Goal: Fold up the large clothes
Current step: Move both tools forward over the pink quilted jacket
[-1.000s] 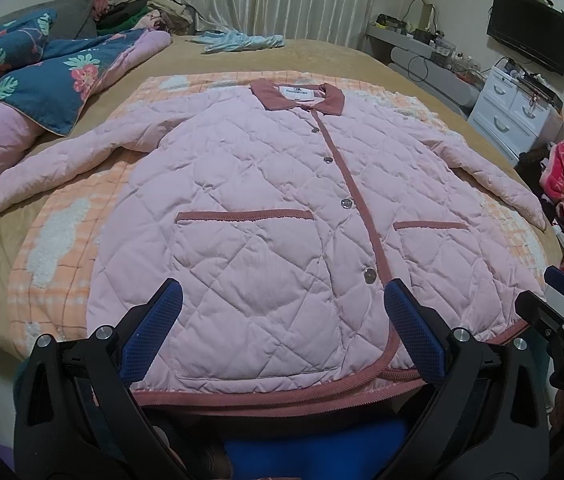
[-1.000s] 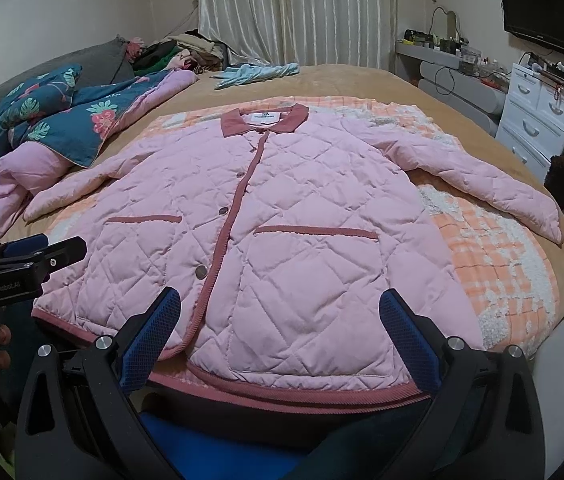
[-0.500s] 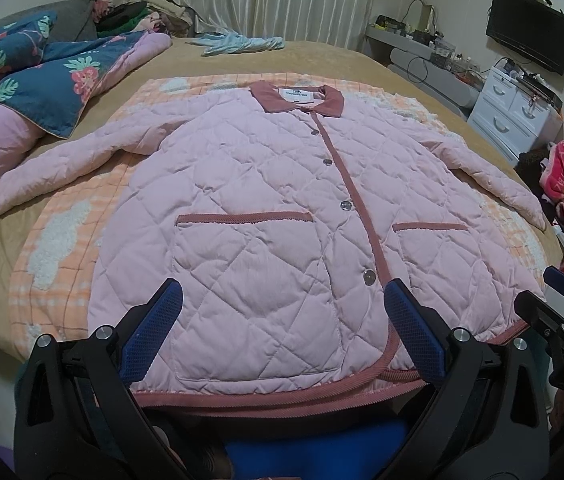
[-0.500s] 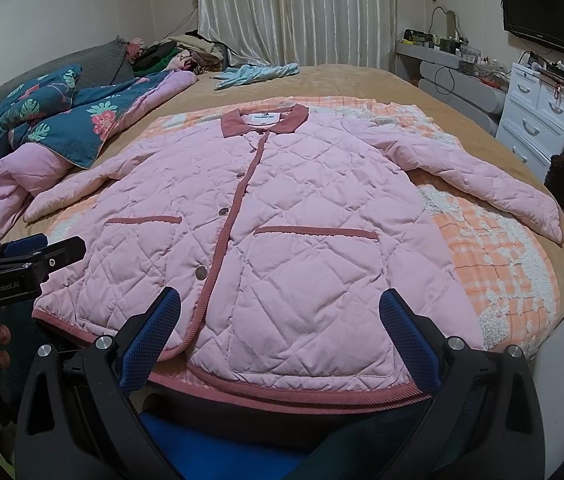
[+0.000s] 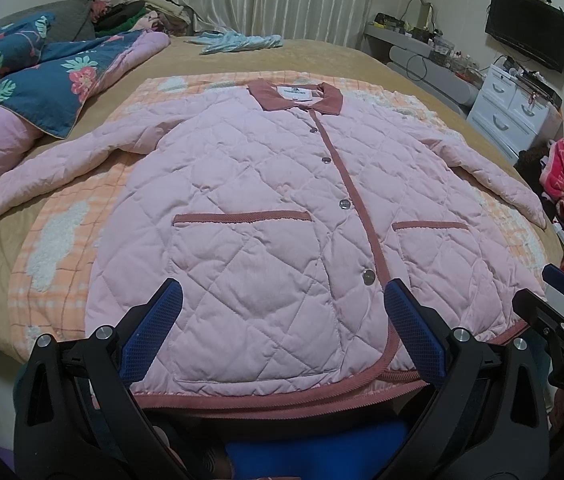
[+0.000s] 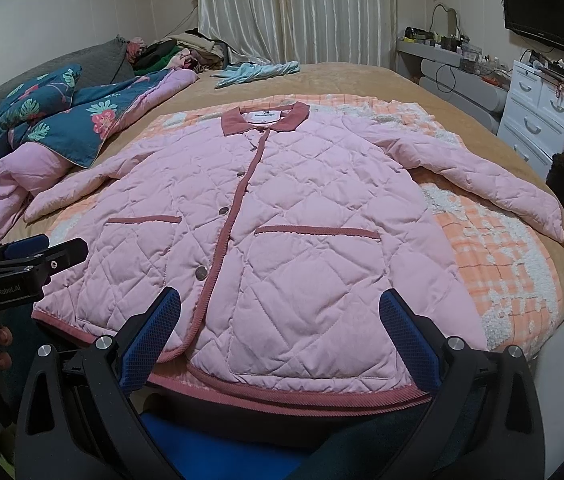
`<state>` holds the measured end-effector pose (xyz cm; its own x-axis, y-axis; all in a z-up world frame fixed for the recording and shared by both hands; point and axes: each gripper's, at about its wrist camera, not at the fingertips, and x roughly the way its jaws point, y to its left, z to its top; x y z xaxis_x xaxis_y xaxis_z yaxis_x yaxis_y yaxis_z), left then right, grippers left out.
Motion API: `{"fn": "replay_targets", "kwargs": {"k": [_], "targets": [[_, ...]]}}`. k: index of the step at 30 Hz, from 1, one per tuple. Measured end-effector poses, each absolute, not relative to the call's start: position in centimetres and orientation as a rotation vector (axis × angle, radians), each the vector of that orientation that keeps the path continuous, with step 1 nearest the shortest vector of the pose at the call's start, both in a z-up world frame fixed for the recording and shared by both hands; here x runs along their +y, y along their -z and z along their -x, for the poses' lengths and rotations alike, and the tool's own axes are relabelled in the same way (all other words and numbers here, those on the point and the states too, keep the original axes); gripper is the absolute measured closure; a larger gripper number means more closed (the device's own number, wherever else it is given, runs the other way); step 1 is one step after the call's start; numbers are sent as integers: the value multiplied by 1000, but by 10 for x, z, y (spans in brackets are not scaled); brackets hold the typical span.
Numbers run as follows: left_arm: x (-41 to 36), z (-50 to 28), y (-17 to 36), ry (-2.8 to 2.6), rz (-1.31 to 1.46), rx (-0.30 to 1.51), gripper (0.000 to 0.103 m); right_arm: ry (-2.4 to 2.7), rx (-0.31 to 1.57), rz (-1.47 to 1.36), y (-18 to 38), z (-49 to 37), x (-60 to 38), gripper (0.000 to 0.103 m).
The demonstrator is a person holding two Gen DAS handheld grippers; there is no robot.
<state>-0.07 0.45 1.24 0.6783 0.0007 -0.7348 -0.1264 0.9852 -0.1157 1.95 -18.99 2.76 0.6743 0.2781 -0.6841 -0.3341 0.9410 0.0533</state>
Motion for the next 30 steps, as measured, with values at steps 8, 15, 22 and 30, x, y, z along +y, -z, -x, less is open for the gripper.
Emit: {"fn": "replay_targets", "kwargs": {"k": [8,15,22,30], "targets": [[6,-5,-17,-73,166,833,8,-350,768,89,-26,-26,-183,4],[18,-27,-14,-88,175,836,8,-343,763,109,-34,-43,-175,4],[23,-51,-19,-99,185,833,8,-331,762,114,-45,-67,-169,4],[28,-80,-27,-106,203,831,8,-321,752,103,-58,-101,-163,4]]}}
